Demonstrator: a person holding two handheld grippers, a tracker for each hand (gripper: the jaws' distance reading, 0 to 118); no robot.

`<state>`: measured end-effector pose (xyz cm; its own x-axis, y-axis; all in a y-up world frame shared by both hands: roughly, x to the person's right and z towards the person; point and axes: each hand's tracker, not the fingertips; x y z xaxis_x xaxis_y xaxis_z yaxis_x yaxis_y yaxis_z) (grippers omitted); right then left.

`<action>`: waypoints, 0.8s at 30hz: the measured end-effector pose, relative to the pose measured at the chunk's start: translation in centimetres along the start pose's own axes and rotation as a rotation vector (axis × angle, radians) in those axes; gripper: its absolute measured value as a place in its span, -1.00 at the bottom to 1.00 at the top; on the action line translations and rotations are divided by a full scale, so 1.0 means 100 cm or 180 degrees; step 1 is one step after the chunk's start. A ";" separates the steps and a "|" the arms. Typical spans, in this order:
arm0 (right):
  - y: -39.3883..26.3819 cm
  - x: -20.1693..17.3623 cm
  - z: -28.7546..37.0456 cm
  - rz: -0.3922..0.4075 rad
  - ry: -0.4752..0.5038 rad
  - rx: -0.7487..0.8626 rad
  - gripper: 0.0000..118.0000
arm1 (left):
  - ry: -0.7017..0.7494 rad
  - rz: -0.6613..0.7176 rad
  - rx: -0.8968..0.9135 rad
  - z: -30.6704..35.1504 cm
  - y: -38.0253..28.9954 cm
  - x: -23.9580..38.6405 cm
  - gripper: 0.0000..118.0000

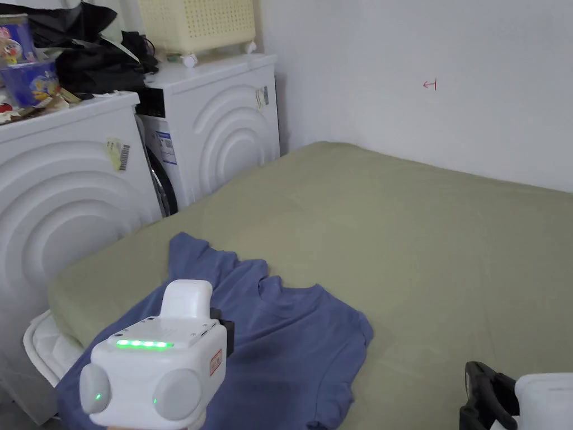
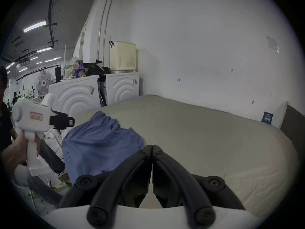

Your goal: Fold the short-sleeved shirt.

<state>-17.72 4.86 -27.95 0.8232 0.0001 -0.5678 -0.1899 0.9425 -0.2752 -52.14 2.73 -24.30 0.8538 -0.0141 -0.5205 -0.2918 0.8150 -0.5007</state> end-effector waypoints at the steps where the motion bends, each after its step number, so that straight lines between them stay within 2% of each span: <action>1: -0.005 0.004 -0.004 -0.0012 -0.0009 -0.0050 -0.90 | -0.0083 0.0070 -0.0069 -0.016 0.000 0.003 -1.00; 8: -0.027 0.028 -0.011 -0.0095 -0.0119 -0.0248 -0.90 | -0.0333 -0.0032 -0.0887 -0.098 -0.003 0.024 -0.99; 9: -0.029 0.030 -0.011 -0.0099 -0.0134 -0.0264 -0.90 | -0.0368 -0.0039 -0.0989 -0.105 -0.004 0.026 -0.89; 10: -0.031 0.033 -0.011 -0.0102 -0.0150 -0.0285 -0.90 | -0.0396 -0.0012 -0.1060 -0.111 -0.005 0.028 -0.62; 11: -0.034 0.035 -0.011 -0.0104 -0.0163 -0.0304 -0.90 | -0.0427 0.0033 -0.1129 -0.117 -0.006 0.030 0.13; 12: -0.035 0.036 -0.011 -0.0109 -0.0175 -0.0322 -0.90 | -0.0416 0.0037 -0.1205 -0.121 -0.007 0.030 0.66; 13: -0.037 0.038 -0.011 -0.0116 -0.0172 -0.0345 -0.90 | -0.0422 0.0042 -0.1310 -0.126 -0.010 0.033 0.94; 18: -0.044 0.043 -0.009 -0.0101 -0.0194 -0.0407 -0.90 | -0.0447 0.0044 -0.1382 -0.138 -0.013 0.039 0.98; 21: -0.047 0.046 -0.008 -0.0122 -0.0214 -0.0444 -0.90 | -0.0312 -0.0116 -0.1532 -0.149 -0.017 0.044 0.98; 24: -0.048 0.050 -0.004 -0.0128 -0.0241 -0.0467 -0.90 | -0.0250 -0.0170 -0.1670 -0.161 -0.023 0.047 0.85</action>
<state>-12.92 0.17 -29.82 0.8687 -0.0064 -0.4954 -0.2274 0.8833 -0.4100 -54.44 -8.48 -36.72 0.8972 0.0122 -0.4414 -0.4062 0.4147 -0.8143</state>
